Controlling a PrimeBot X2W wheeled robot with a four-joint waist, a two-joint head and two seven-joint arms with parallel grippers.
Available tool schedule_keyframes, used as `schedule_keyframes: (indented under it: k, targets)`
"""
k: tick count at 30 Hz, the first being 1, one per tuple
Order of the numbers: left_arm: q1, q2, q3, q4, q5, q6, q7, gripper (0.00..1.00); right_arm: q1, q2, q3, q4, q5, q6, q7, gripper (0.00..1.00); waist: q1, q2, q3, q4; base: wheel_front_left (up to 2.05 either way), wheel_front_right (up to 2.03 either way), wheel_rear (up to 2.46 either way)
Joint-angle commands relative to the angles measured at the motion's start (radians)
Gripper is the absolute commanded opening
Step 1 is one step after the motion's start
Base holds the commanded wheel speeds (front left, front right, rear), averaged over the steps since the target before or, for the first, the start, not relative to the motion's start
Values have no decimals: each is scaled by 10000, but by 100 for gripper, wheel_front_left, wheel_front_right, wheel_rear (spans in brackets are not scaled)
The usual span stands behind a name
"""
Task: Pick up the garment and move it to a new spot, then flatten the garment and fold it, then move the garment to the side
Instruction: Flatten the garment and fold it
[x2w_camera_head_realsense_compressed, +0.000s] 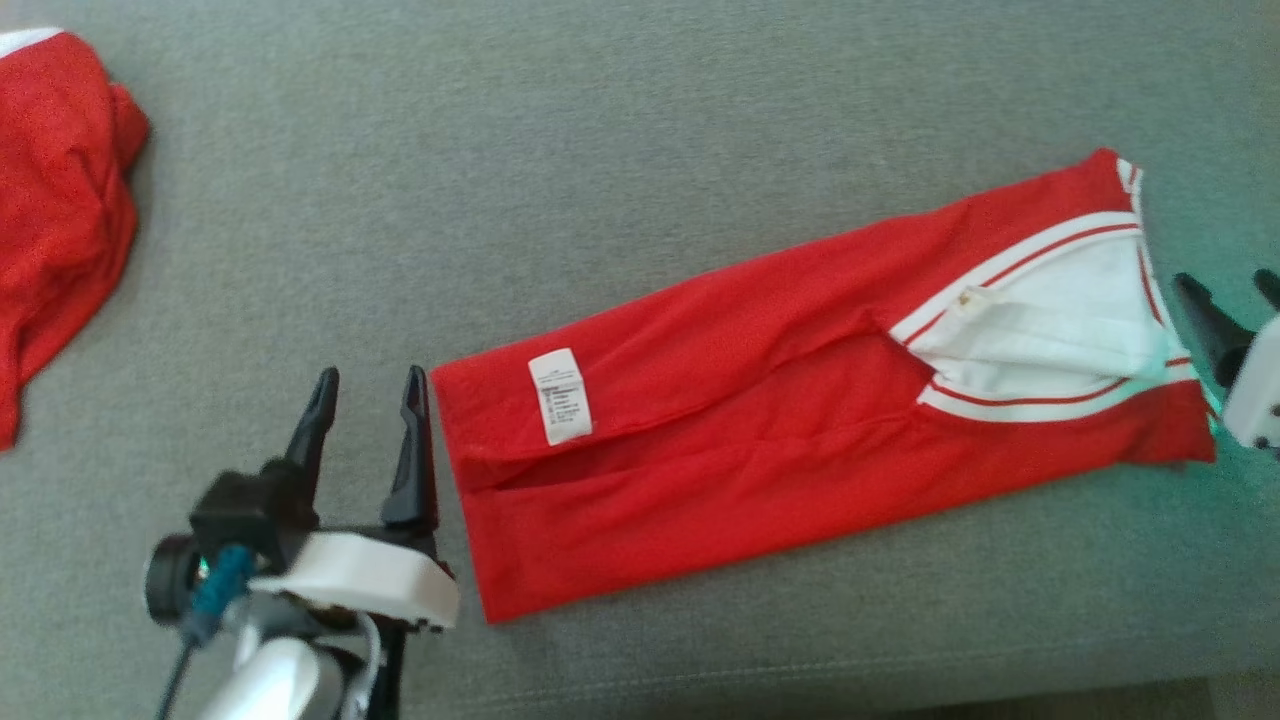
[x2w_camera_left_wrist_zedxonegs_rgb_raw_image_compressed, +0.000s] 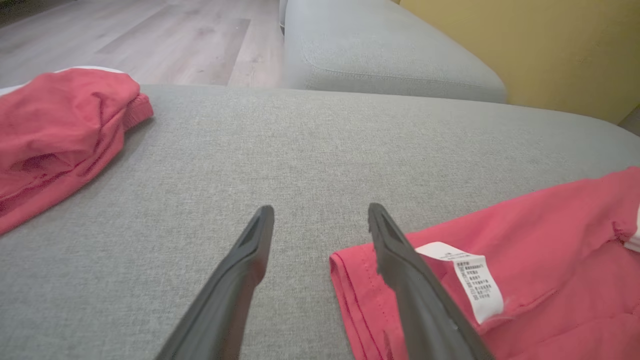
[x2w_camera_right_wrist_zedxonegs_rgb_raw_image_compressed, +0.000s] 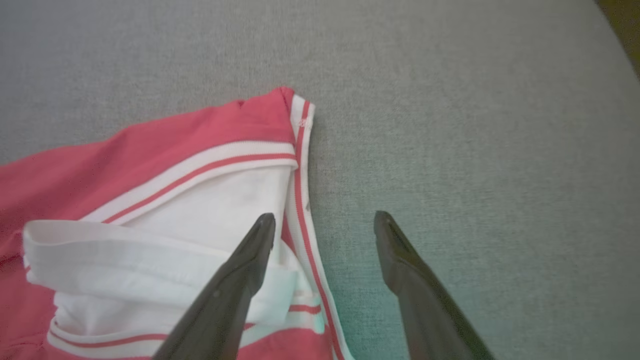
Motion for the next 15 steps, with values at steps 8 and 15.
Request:
schedule_keyframes:
  k: [8, 15]
  targets:
    - [12, -1218, 558, 237, 1017, -66, -908, 100, -855, 133, 397, 1537, -829, -7, 288, 100, 1, 0, 253, 556, 0, 0, 0]
    - [403, -2405, 1209, 159, 2239, -863, -917, 100, -1026, 336, 338, 2487, -400, -7, 266, 100, 1, 0, 158, 946, 0, 0, 0]
